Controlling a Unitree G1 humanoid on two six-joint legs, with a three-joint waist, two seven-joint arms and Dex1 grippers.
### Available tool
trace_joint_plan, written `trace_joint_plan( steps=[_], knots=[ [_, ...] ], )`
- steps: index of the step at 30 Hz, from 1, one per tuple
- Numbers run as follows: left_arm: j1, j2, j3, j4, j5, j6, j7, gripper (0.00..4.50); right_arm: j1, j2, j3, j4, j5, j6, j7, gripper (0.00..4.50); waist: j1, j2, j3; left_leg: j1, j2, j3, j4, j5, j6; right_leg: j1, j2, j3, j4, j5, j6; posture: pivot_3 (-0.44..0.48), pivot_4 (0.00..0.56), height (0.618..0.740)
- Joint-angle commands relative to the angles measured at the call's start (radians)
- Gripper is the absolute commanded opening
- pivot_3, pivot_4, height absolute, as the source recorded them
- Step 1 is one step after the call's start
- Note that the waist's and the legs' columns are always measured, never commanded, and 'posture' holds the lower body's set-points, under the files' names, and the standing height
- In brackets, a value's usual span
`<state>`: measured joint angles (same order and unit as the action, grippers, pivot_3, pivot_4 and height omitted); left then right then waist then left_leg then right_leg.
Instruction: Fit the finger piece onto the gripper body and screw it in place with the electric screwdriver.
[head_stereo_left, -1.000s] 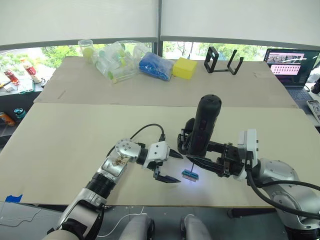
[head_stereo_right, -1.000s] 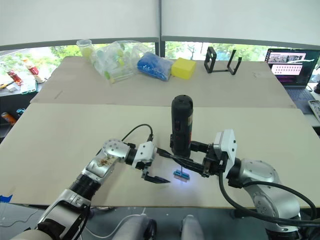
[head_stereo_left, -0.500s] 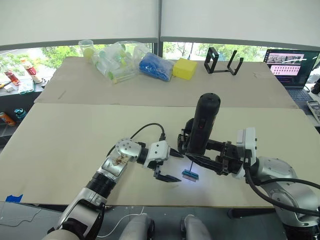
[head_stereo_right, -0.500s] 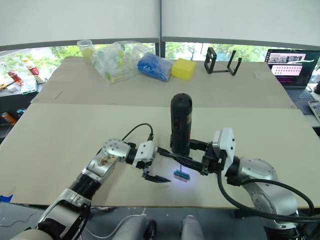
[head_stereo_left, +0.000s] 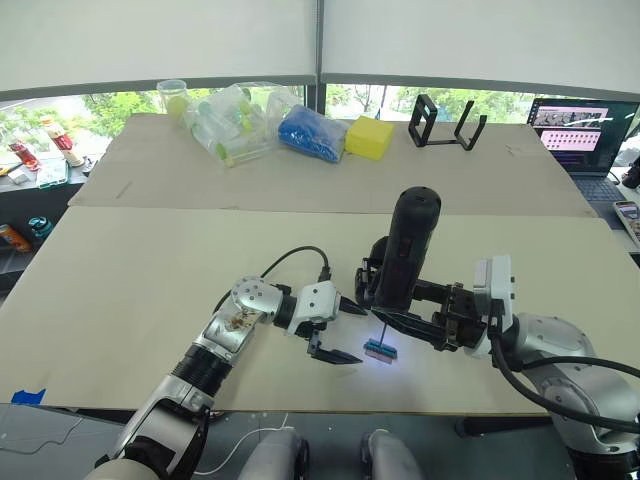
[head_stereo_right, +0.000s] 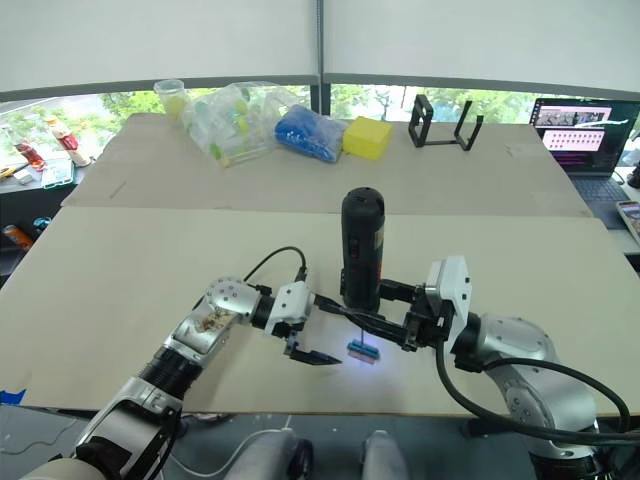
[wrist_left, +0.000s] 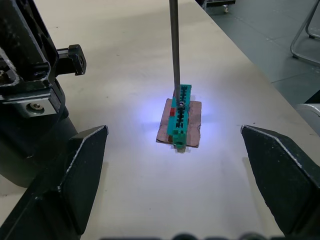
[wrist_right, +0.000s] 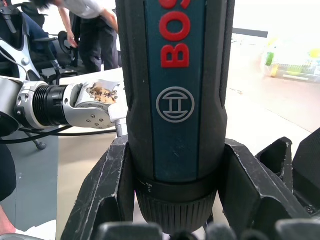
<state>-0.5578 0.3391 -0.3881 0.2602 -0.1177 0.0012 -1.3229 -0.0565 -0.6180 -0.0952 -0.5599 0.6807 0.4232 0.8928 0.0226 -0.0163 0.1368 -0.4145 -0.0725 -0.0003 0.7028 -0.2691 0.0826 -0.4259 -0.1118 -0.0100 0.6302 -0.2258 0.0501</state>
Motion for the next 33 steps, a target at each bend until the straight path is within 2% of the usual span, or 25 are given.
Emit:
trace_joint_plan(
  steps=[1,33],
  knots=[
    [-0.026,-0.007,0.004,-0.001,-0.008,-0.013,0.0,4.5,-0.006,-0.009,-0.036,-0.051,0.03,-0.021,0.001,1.91,0.0,0.0,0.0,0.0,0.0,0.0,0.0,0.0,0.0,0.0,0.0,0.0,0.0,0.0,0.0,0.0,0.15,0.74],
    [-0.032,-0.009,0.002,0.008,-0.009,-0.016,-0.004,4.5,0.005,-0.015,-0.038,-0.073,0.036,-0.035,0.011,1.91,0.001,0.0,0.0,0.0,0.0,0.0,0.0,0.0,0.0,0.0,0.0,0.0,0.0,0.0,0.0,0.0,0.15,0.74]
  ],
)
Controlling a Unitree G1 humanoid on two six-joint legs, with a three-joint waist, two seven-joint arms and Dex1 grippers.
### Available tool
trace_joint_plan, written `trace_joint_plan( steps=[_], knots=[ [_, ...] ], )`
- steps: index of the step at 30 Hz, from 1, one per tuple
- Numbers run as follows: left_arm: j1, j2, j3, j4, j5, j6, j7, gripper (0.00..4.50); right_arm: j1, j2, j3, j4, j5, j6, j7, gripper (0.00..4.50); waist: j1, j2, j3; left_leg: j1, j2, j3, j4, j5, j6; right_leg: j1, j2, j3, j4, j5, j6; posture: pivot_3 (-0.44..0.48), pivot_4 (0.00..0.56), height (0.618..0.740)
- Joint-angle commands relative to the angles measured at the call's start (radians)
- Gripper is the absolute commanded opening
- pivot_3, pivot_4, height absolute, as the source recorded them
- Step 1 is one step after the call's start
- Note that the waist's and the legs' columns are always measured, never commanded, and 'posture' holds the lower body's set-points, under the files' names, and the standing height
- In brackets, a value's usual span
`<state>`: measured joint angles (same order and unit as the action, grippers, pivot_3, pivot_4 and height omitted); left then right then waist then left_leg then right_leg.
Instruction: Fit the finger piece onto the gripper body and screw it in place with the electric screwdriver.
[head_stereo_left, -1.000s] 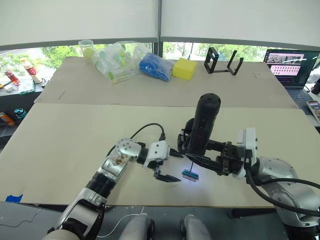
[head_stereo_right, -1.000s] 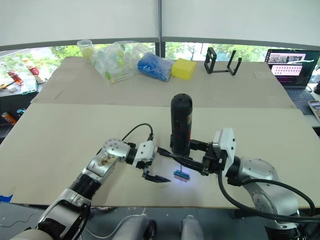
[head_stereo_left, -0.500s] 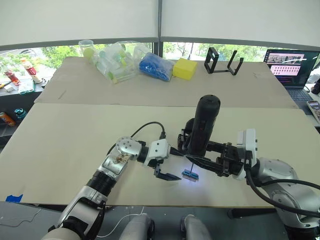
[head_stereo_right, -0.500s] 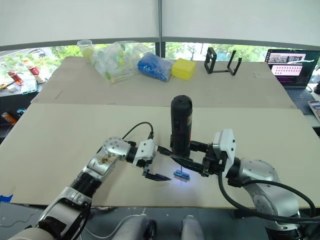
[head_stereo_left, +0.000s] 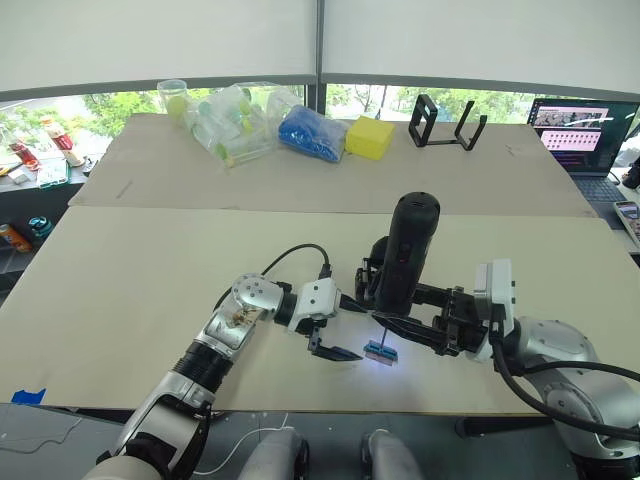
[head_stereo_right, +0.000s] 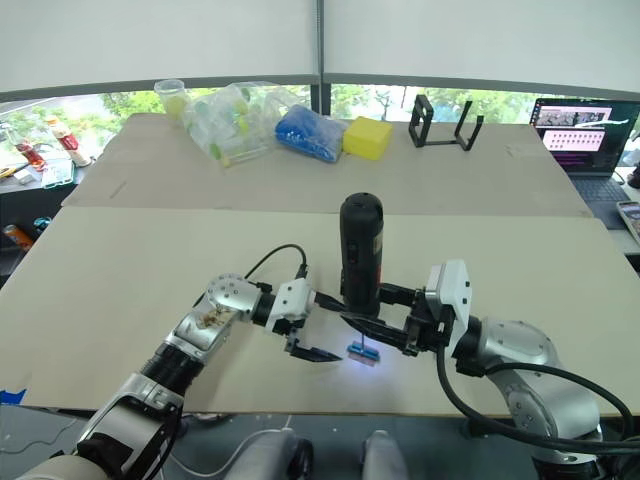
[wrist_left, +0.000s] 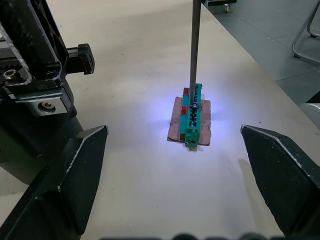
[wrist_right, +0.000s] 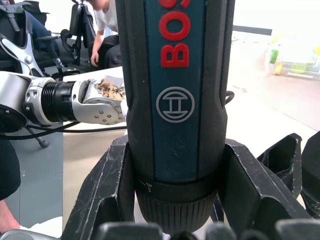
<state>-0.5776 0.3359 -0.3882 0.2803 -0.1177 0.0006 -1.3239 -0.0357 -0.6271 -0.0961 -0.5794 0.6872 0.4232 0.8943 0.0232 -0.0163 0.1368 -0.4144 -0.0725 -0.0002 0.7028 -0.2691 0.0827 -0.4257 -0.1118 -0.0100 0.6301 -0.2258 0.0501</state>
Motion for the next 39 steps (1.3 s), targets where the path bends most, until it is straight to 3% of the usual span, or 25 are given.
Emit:
trace_joint_plan(
  steps=[1,39],
  knots=[
    [-0.011,-0.006,0.001,-0.013,-0.009,-0.014,-0.003,4.5,-0.016,-0.006,-0.037,-0.054,0.028,-0.038,0.01,1.91,0.0,0.0,0.0,0.0,0.0,0.0,0.0,0.0,0.0,0.0,0.0,0.0,0.0,0.0,0.0,0.0,0.15,0.74],
    [-0.004,0.001,0.015,-0.033,-0.026,0.014,0.001,4.5,0.017,0.007,-0.023,-0.048,-0.027,-0.083,0.034,1.91,0.001,0.0,0.0,0.0,0.0,0.0,0.0,0.0,0.0,0.0,0.0,0.0,0.0,0.0,0.0,0.0,0.15,0.74]
  ],
)
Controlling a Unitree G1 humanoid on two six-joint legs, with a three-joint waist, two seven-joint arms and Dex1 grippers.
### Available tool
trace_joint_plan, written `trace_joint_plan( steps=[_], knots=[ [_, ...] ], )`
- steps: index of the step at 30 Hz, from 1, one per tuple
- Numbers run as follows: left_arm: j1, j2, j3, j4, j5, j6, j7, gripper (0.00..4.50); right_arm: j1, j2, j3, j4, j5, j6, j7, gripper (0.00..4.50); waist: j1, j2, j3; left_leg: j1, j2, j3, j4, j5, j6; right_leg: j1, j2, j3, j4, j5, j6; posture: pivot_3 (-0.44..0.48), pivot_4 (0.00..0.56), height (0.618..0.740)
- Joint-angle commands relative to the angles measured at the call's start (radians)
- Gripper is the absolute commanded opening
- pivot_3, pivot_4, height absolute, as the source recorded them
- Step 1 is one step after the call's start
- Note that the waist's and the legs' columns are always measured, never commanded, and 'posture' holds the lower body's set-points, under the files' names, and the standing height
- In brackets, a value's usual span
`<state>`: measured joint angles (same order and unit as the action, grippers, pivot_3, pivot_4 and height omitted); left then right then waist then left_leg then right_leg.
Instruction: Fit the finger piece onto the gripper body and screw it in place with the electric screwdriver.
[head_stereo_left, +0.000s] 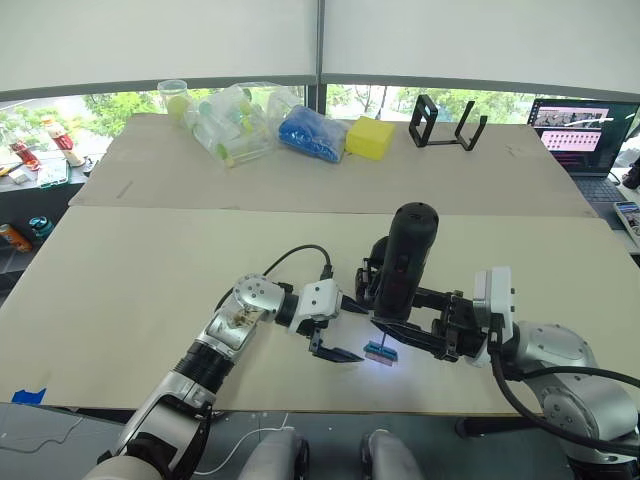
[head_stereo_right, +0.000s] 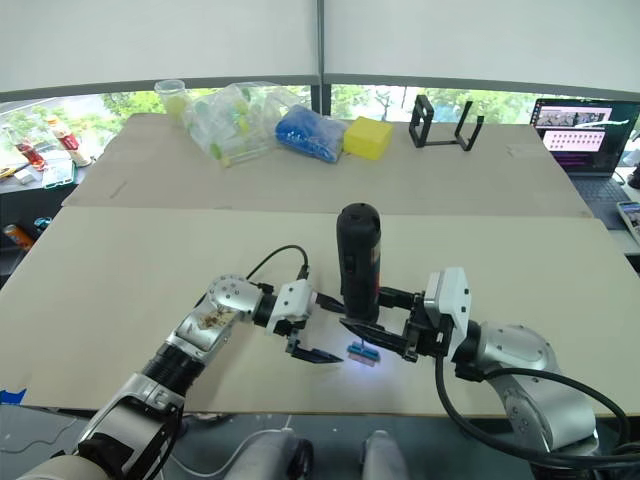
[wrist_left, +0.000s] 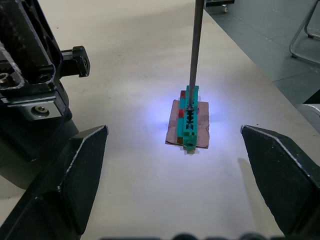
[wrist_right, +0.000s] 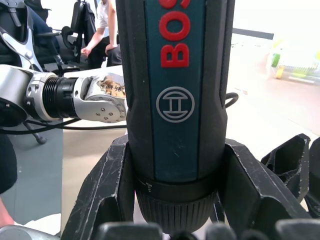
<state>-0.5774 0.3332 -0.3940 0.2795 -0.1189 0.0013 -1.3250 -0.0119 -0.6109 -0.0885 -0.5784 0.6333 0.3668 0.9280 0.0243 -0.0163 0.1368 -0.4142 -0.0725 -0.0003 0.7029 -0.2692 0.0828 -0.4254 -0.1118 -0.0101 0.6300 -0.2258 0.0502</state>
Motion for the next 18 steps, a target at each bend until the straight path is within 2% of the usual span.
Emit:
trace_joint_plan(
  steps=[1,7,13,18],
  knots=[
    [-0.003,0.006,0.027,-0.039,-0.033,0.025,0.003,4.5,-0.011,-0.012,-0.036,-0.057,0.037,-0.019,-0.003,1.91,0.0,0.0,0.0,0.0,0.0,0.0,0.0,0.0,0.0,0.0,0.0,0.0,0.0,0.0,0.0,0.0,0.15,0.74],
    [0.031,0.062,0.065,-0.132,-0.083,0.105,-0.003,4.5,-0.078,-0.045,-0.082,-0.113,0.155,0.063,-0.064,1.91,-0.005,0.0,0.0,0.0,0.0,0.0,0.0,0.0,0.0,0.0,0.0,0.0,0.0,0.0,0.0,0.0,0.15,0.74],
    [0.065,0.062,0.138,-0.197,-0.111,0.279,0.147,4.5,-0.185,-0.114,-0.136,-0.103,0.309,0.162,-0.102,1.91,-0.001,0.0,0.0,0.0,0.0,-0.001,0.0,0.0,0.0,0.0,0.0,0.0,0.0,0.0,0.0,0.0,0.15,0.74],
    [0.057,0.016,0.136,-0.164,-0.082,0.295,0.238,4.5,-0.261,-0.138,-0.159,-0.08,0.402,0.224,-0.152,1.91,0.003,0.0,0.0,0.0,0.0,-0.001,0.0,0.0,0.0,0.001,-0.001,0.0,-0.001,0.0,0.0,0.0,0.15,0.74]
  ],
)
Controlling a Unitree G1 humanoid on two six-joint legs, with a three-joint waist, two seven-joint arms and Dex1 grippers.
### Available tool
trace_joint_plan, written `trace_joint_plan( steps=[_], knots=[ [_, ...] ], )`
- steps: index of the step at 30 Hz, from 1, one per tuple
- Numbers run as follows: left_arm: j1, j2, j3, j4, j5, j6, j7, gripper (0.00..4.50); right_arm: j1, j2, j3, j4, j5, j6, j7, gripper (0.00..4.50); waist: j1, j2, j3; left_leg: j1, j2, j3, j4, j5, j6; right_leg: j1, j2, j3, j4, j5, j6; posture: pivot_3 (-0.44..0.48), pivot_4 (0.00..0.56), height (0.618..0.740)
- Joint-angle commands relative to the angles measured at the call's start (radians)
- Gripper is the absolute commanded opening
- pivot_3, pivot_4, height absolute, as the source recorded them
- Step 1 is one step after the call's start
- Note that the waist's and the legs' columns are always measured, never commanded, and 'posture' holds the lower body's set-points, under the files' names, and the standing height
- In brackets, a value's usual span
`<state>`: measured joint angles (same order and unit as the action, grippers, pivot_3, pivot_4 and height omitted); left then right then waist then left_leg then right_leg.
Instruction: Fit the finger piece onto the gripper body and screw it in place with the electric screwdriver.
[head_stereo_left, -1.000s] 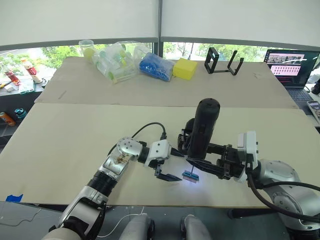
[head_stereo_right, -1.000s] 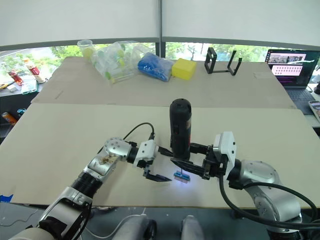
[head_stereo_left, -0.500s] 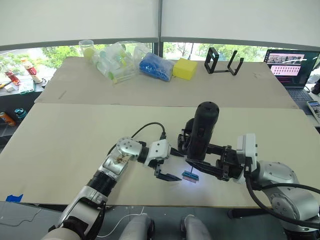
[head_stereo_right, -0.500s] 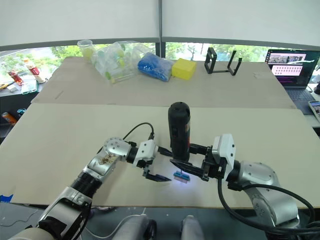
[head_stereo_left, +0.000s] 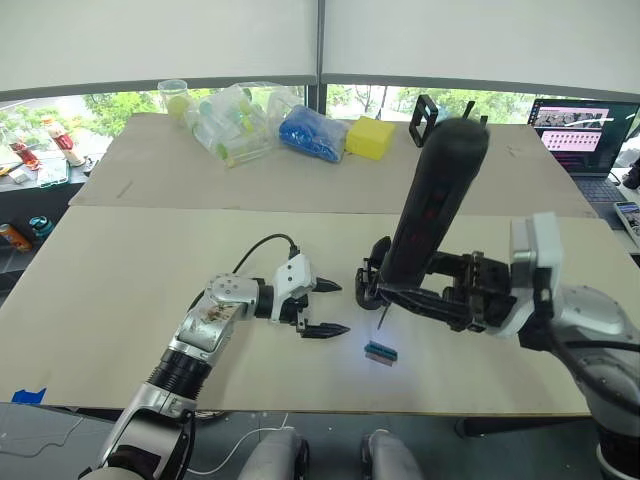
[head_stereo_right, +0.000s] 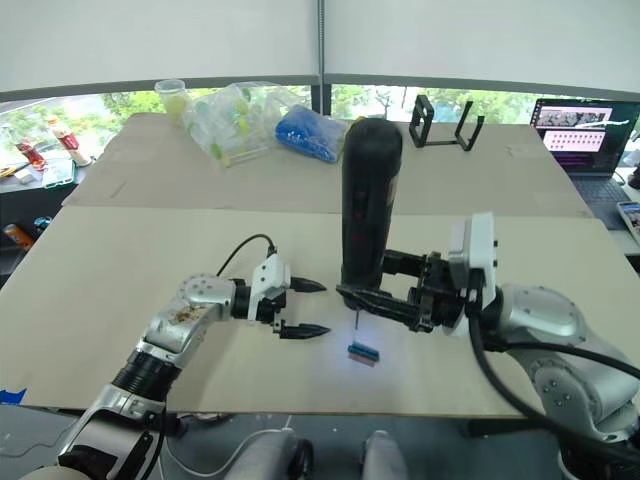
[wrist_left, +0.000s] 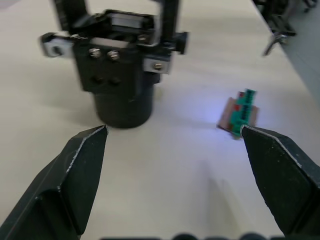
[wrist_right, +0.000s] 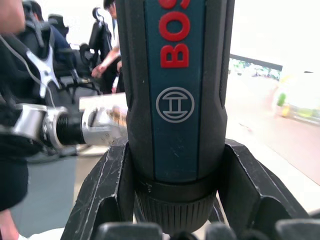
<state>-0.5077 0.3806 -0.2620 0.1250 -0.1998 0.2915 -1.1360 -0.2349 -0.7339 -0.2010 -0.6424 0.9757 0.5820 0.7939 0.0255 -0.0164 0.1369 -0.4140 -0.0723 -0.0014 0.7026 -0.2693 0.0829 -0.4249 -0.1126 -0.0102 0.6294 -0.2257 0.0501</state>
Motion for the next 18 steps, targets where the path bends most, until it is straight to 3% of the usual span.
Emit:
trace_joint_plan(
  steps=[1,17,18],
  knots=[
    [-0.02,-0.047,0.0,0.008,0.005,-0.002,0.064,4.5,-0.047,-0.017,-0.045,-0.015,0.063,0.012,-0.021,1.91,0.002,0.0,0.0,0.0,0.0,0.0,0.0,0.0,0.0,0.0,0.0,0.0,0.0,0.0,0.0,0.0,0.15,0.74],
    [-0.156,-0.228,-0.03,0.358,0.107,-0.191,0.184,4.5,-0.099,-0.023,-0.031,-0.022,0.064,0.034,-0.033,1.91,0.012,0.0,0.0,0.0,0.0,0.001,0.0,0.0,0.0,0.0,-0.001,0.0,0.0,0.0,0.0,0.0,0.15,0.74],
    [-0.159,-0.237,-0.029,0.371,0.104,-0.202,0.178,4.25,-0.097,-0.025,-0.032,-0.023,0.063,0.034,-0.033,1.91,0.012,0.0,0.0,0.0,0.0,0.001,0.0,0.0,0.0,0.0,-0.001,0.0,0.0,0.0,0.0,0.0,0.15,0.74]
  ],
)
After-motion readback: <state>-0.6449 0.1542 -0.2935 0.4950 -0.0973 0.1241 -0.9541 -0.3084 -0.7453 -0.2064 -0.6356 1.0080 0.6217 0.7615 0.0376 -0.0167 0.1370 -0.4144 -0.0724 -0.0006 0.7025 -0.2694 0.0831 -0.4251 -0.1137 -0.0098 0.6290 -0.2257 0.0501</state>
